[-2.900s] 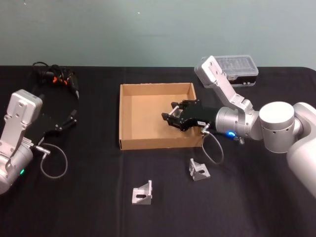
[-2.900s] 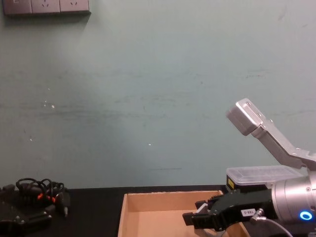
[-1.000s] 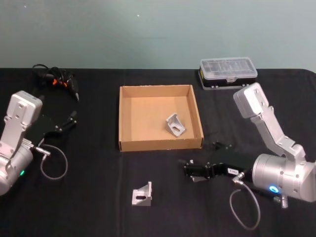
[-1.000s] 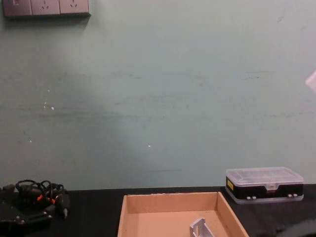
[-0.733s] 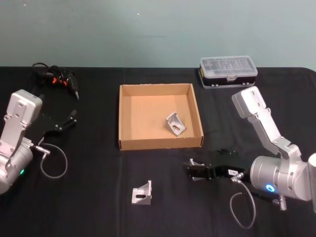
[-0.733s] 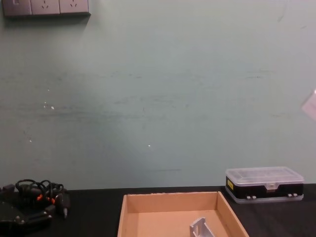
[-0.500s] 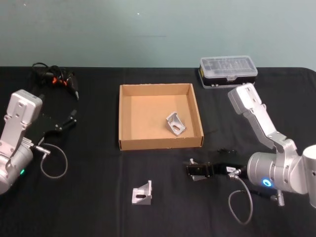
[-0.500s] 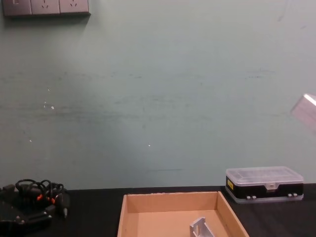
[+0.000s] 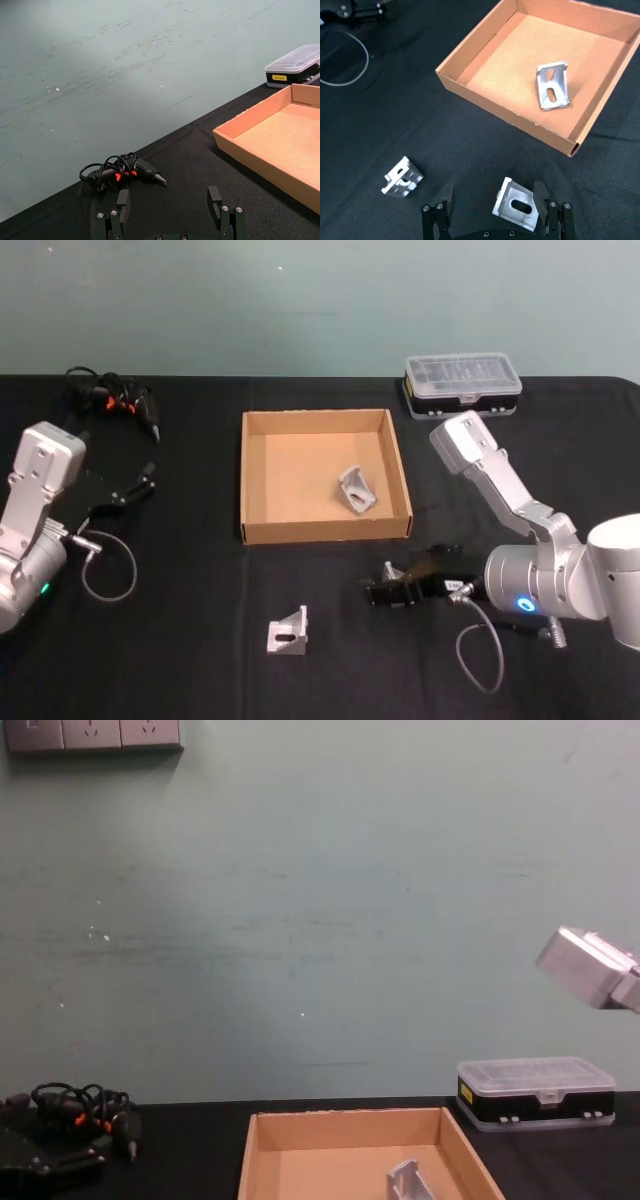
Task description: Use one hand to pick up the angle iron from the table and place it into the box.
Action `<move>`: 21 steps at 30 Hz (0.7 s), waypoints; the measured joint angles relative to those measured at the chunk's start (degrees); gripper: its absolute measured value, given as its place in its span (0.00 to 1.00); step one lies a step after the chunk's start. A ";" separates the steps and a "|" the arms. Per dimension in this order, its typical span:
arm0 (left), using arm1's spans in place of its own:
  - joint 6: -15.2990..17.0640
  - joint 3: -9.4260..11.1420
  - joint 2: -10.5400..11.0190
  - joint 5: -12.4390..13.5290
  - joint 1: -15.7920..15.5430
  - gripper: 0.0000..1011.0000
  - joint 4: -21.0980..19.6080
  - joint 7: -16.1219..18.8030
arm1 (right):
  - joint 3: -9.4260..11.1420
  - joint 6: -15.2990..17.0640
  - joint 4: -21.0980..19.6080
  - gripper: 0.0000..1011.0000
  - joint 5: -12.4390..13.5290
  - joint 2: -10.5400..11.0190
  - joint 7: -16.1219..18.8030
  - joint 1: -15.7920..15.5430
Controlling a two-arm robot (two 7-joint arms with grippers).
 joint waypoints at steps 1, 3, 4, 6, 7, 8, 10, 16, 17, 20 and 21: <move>0.00 0.00 0.00 0.00 0.00 1.00 0.00 0.00 | -0.12 0.08 0.16 0.99 -0.13 -0.01 0.12 0.12; 0.00 0.00 0.00 0.00 0.00 1.00 0.00 0.00 | -0.44 0.30 0.56 0.99 -0.58 -0.10 0.48 0.39; 0.00 0.00 0.00 0.00 0.00 1.00 0.00 0.00 | -0.53 0.37 0.66 0.99 -0.74 -0.14 0.56 0.46; 0.00 0.00 0.00 0.00 0.00 1.00 0.00 0.00 | -0.77 0.63 0.90 0.99 -1.14 -0.21 0.88 0.66; 0.00 0.00 0.00 0.00 0.00 1.00 0.00 0.00 | -0.86 0.72 0.96 0.99 -1.29 -0.24 0.96 0.74; 0.00 0.00 0.00 0.00 0.00 1.00 0.00 0.00 | -1.01 0.84 1.10 0.99 -1.59 -0.29 1.18 0.87; 0.00 0.00 0.00 0.00 0.00 1.00 0.00 0.00 | -1.19 1.00 1.25 0.99 -1.90 -0.35 1.38 1.05; 0.00 0.00 0.00 0.00 0.00 1.00 0.00 0.00 | -1.53 1.25 1.92 0.99 -2.95 -0.73 1.98 1.50; 0.00 0.00 0.00 0.00 0.00 1.00 0.00 0.00 | -1.53 1.27 2.01 0.99 -3.07 -0.78 2.07 1.52; 0.00 0.00 0.00 0.00 0.00 1.00 0.00 0.00 | -1.57 1.35 2.42 0.99 -3.62 -1.03 2.38 1.66; 0.00 0.00 0.00 0.00 0.00 1.00 0.00 0.00 | -1.57 1.35 2.42 0.99 -3.62 -1.03 2.38 1.66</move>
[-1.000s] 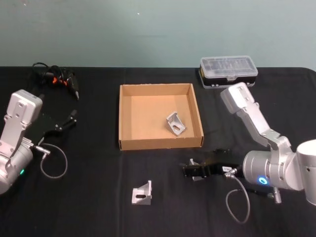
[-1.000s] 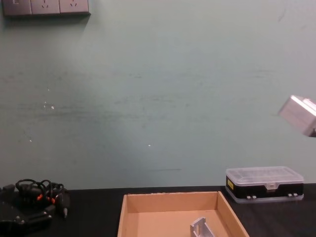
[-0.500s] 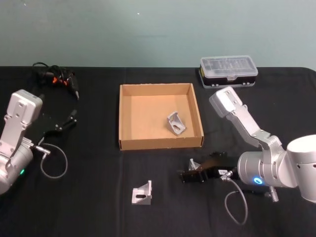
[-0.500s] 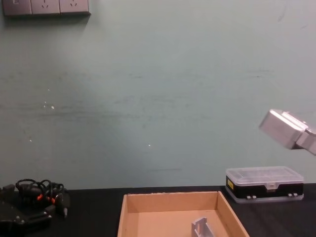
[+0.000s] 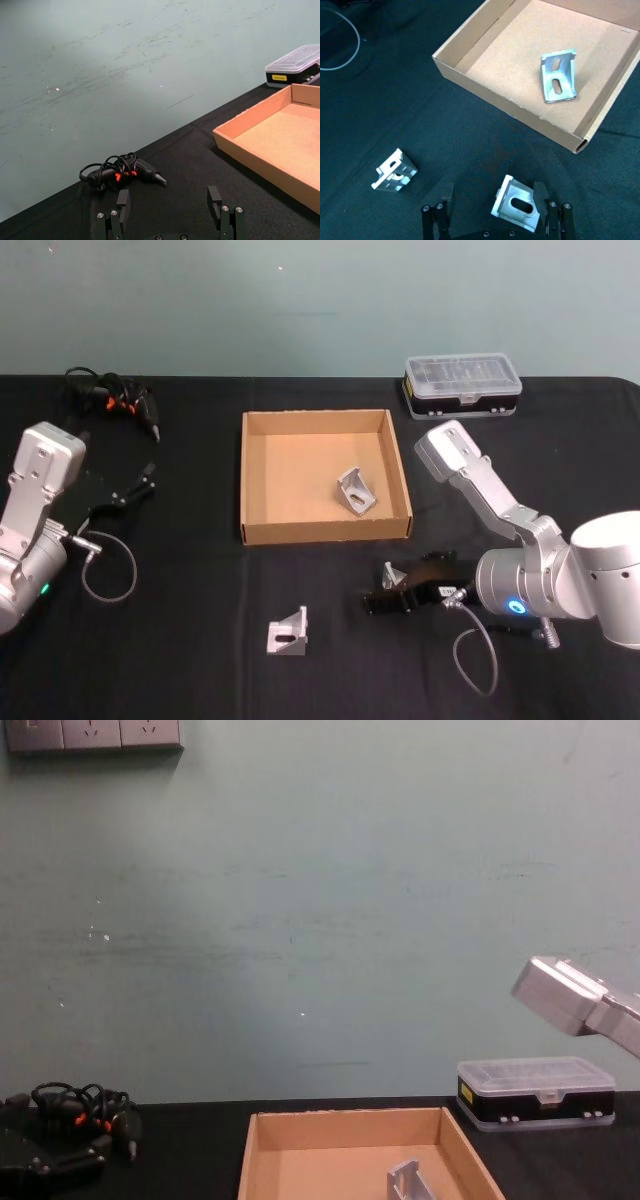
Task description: Use one hand to pick up the angle iron from the table and place it into the box.
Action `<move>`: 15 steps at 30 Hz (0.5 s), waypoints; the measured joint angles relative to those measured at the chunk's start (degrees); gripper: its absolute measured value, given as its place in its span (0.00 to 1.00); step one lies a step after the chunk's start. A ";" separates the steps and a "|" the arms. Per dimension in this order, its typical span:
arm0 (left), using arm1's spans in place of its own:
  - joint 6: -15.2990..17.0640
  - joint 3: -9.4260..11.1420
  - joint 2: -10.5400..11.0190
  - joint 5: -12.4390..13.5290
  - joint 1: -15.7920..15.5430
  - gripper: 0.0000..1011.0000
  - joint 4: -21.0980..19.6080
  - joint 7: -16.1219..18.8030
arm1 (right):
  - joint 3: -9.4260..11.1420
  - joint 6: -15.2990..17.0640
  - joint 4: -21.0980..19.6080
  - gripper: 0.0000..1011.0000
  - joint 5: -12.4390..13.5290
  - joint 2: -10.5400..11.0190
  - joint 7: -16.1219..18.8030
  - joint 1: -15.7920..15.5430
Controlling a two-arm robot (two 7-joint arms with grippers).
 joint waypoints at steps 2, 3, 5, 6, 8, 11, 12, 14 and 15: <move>0.00 0.00 0.00 0.00 0.00 1.00 0.00 0.00 | 0.00 0.00 0.20 0.99 -0.34 -0.15 0.24 0.01; 0.00 0.00 0.00 0.00 0.00 1.00 0.00 0.00 | 0.00 -0.01 0.26 0.99 -0.43 -0.18 0.31 0.01; 0.00 0.00 0.00 0.00 0.00 1.00 0.00 0.00 | 0.00 -0.10 0.43 0.99 -0.77 -0.28 0.55 0.01; 0.00 0.00 0.00 0.00 0.00 1.00 0.00 0.00 | 0.00 -0.18 0.48 0.99 -0.96 -0.36 0.72 -0.01; 0.00 0.00 0.00 0.00 0.00 1.00 0.00 0.00 | 0.03 -0.32 0.54 0.99 -1.16 -0.42 0.91 -0.04; 0.00 0.00 0.00 0.00 0.00 1.00 0.00 0.00 | 0.18 -0.61 0.59 0.99 -1.50 -0.57 1.24 -0.17; 0.00 0.00 0.00 0.00 0.00 1.00 0.00 0.00 | 0.30 -0.63 0.59 0.97 -1.71 -0.70 1.27 -0.25; 0.00 0.00 0.00 0.00 0.00 1.00 0.00 0.00 | 0.40 -0.60 0.59 0.94 -1.91 -0.85 1.27 -0.28; 0.00 0.00 0.00 0.00 0.00 1.00 0.00 0.00 | 0.44 -0.42 0.63 0.92 -2.22 -1.03 1.22 -0.25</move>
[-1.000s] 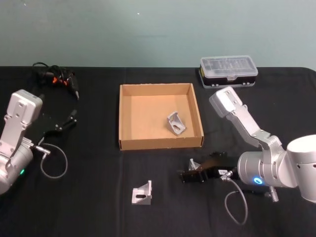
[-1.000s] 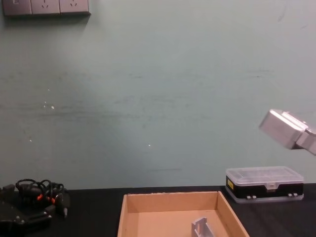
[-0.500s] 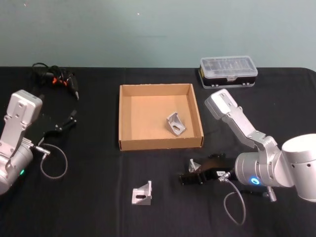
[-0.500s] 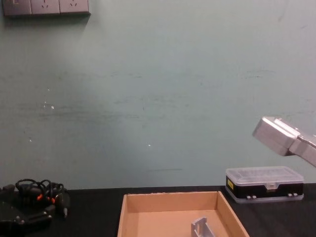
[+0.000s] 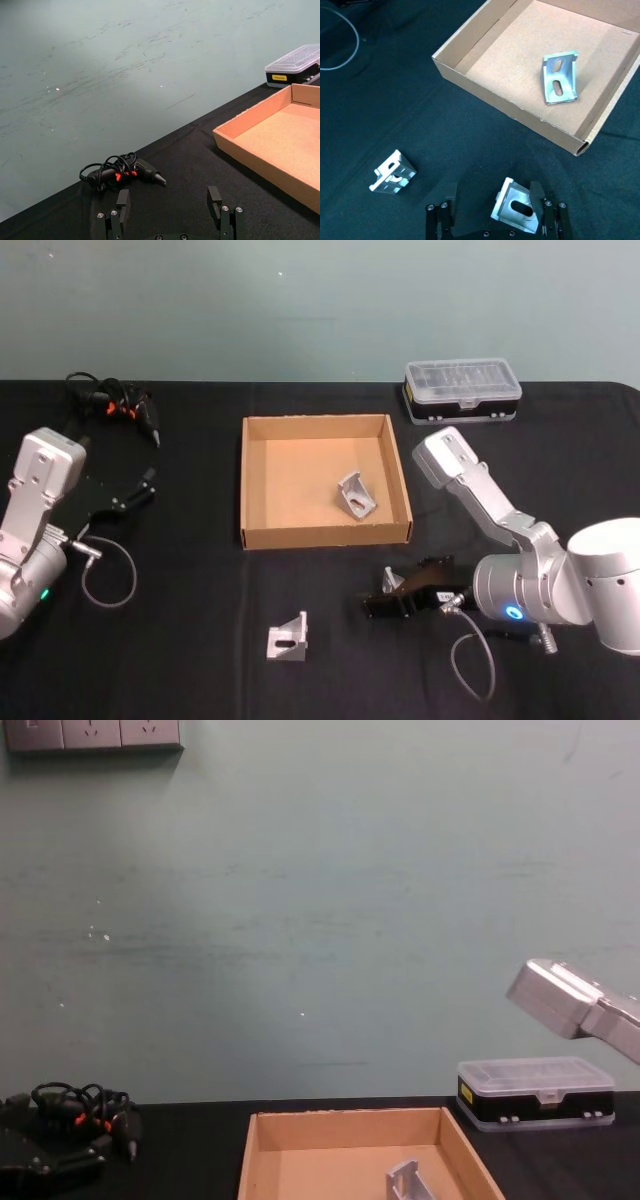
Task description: Use one hand to pick up the angle iron from the table and place it into the box.
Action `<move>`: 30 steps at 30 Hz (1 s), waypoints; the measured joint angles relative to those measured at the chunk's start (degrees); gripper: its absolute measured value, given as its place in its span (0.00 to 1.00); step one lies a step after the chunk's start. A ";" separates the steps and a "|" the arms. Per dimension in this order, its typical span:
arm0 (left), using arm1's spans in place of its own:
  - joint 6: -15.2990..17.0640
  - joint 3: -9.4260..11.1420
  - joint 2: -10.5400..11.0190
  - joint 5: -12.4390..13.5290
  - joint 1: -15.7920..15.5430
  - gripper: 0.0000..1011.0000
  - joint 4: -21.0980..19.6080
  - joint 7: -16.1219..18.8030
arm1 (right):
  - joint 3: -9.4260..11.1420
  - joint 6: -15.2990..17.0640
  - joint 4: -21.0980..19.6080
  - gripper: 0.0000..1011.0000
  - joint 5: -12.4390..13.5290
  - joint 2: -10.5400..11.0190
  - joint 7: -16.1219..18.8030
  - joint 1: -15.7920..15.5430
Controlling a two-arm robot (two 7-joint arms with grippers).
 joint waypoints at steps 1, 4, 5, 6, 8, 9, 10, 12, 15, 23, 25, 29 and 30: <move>0.00 0.00 0.00 0.00 0.00 1.00 0.00 0.00 | 0.00 0.00 0.00 0.91 0.00 0.00 0.00 0.00; 0.00 0.00 0.00 0.00 0.00 1.00 0.00 0.00 | 0.14 0.52 -0.06 0.81 -0.70 -0.30 -0.09 0.02; 0.00 0.00 0.00 0.00 0.00 1.00 0.00 0.00 | 0.15 0.62 -0.11 0.79 -0.84 -0.32 -0.14 0.01; 0.00 0.00 0.00 0.00 0.00 1.00 0.00 0.00 | 0.17 0.71 -0.17 0.76 -0.98 -0.36 -0.19 0.00; 0.00 0.00 0.00 0.00 0.00 1.00 0.00 0.00 | 0.23 0.88 -0.32 0.73 -1.34 -0.44 -0.21 -0.07; 0.00 0.00 0.00 0.00 0.00 1.00 0.00 0.00 | 0.26 0.95 -0.37 0.68 -1.43 -0.46 -0.19 -0.10; 0.00 0.00 0.00 0.00 0.00 1.00 0.00 0.00 | 0.30 1.06 -0.42 0.67 -1.62 -0.49 -0.15 -0.14; 0.00 0.00 0.00 0.00 0.00 1.00 0.00 0.00 | 0.33 1.11 -0.43 0.60 -1.71 -0.51 -0.09 -0.16; 0.00 0.00 0.00 0.00 0.00 1.00 0.00 0.00 | 0.45 1.19 -0.43 0.48 -2.20 -0.66 0.16 -0.30; 0.00 0.00 0.00 0.00 0.00 1.00 0.00 0.00 | 0.58 1.13 -0.38 0.24 -3.12 -0.86 1.24 -0.35; 0.00 0.00 0.00 0.00 0.00 1.00 0.00 0.00 | 0.58 0.93 -0.26 0.17 -3.50 -0.93 1.69 -0.37; 0.00 0.00 0.00 0.00 0.00 1.00 0.00 0.00 | 0.59 0.67 -0.16 0.08 -3.89 -0.99 2.14 -0.41; 0.00 0.00 0.00 0.00 0.00 1.00 0.00 0.00 | 0.63 0.60 -0.17 0.08 -4.08 -1.02 2.30 -0.47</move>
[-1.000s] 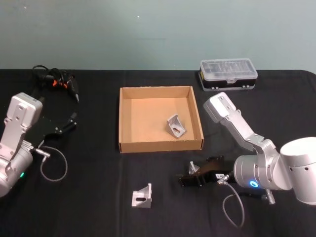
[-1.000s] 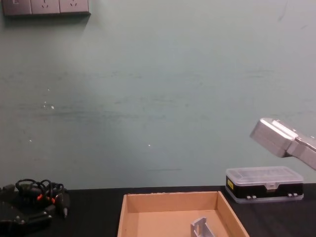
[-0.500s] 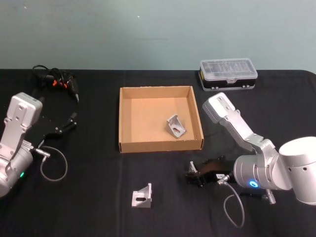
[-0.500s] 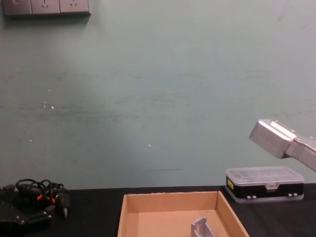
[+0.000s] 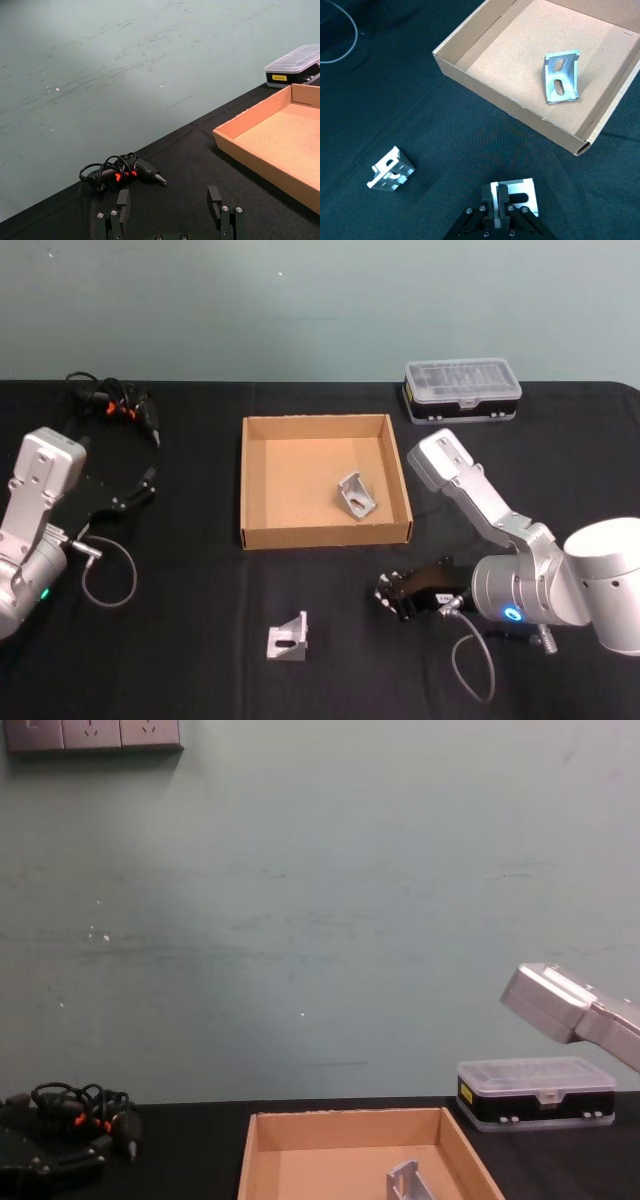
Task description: Use one hand to pick up the angle iron from the table and place it into the box.
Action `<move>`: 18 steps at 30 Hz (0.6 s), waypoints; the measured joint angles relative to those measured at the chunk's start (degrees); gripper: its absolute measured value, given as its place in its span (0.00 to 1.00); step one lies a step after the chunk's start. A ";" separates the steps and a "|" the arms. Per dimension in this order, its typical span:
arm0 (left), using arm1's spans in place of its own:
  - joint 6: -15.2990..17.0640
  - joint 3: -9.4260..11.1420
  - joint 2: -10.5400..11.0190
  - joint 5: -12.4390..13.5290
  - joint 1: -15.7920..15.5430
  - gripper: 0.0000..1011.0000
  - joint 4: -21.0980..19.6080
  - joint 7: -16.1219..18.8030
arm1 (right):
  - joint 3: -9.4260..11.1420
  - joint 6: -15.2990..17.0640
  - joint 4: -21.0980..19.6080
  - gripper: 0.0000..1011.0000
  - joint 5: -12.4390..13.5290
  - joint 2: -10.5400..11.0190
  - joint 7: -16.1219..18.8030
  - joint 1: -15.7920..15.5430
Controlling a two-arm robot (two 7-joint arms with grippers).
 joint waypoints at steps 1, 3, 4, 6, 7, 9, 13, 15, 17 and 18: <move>0.00 0.00 0.00 0.00 0.00 1.00 0.00 0.00 | 0.01 -0.04 0.00 0.07 -0.09 -0.01 0.07 -0.03; 0.00 0.00 0.00 0.00 0.00 1.00 0.00 0.00 | 0.02 -0.13 -0.01 0.07 -0.31 -0.01 0.25 -0.06; 0.00 0.00 0.00 0.00 0.00 1.00 0.00 0.00 | 0.04 -0.23 -0.04 0.07 -0.51 -0.01 0.41 -0.12; 0.00 0.00 0.00 0.00 0.00 1.00 0.00 0.00 | 0.12 -0.40 -0.28 0.07 -0.85 0.02 0.55 -0.28; 0.00 0.00 0.00 0.00 0.00 1.00 0.00 0.00 | 0.19 -0.48 -0.41 0.07 -0.93 0.04 0.63 -0.35; 0.00 0.00 0.00 0.00 0.00 1.00 0.00 0.00 | 0.57 -0.77 -1.06 0.07 -1.14 0.06 0.72 -0.55; 0.00 0.00 0.00 0.00 0.00 1.00 0.00 0.00 | 1.84 -1.49 -3.09 0.07 -1.18 0.05 0.72 -0.84; 0.00 0.00 0.00 0.00 0.00 1.00 0.00 0.00 | 2.39 -1.95 -3.90 0.07 -1.18 0.04 0.68 -0.86; 0.00 0.00 0.00 0.00 0.00 1.00 0.00 0.00 | 3.21 -3.02 -5.23 0.07 -1.15 0.02 0.65 -0.79; 0.00 0.00 0.00 0.00 0.00 1.00 0.00 0.00 | 3.47 -3.46 -5.63 0.07 -1.13 0.02 0.64 -0.71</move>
